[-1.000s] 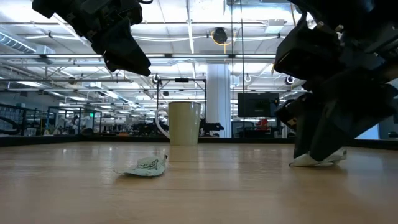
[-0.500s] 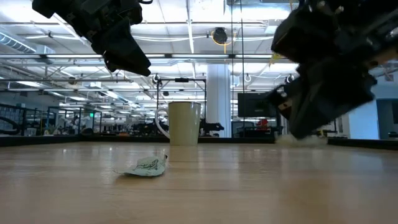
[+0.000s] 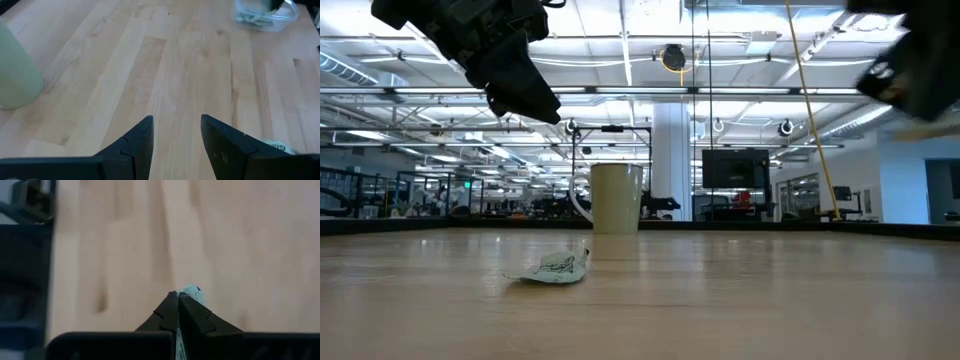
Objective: Pick and place Stevia / Truvia into bins
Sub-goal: Put the stevia packet into the transparent bin
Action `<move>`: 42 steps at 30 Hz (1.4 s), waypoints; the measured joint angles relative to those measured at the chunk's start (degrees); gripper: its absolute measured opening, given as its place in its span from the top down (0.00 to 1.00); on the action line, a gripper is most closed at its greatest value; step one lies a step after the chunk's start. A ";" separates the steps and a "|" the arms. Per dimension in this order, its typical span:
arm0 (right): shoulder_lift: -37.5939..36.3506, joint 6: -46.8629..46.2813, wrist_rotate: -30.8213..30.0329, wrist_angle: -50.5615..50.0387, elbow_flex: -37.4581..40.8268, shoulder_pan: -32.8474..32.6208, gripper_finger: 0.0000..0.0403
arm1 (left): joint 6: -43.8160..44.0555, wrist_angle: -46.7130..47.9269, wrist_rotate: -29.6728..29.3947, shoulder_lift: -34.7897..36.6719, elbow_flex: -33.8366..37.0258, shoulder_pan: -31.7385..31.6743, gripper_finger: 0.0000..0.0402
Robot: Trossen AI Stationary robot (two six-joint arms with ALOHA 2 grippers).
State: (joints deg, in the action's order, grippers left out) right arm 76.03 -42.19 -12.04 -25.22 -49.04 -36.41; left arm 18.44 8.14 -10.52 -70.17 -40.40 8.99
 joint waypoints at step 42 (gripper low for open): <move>-2.59 -21.87 -6.11 -14.78 7.37 -13.96 0.73 | 4.35 1.78 -0.02 0.00 0.00 0.57 0.58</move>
State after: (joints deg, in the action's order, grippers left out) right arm 73.44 -64.06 -18.16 -39.99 -41.67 -50.37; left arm 22.79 9.93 -10.54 -70.17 -40.40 9.57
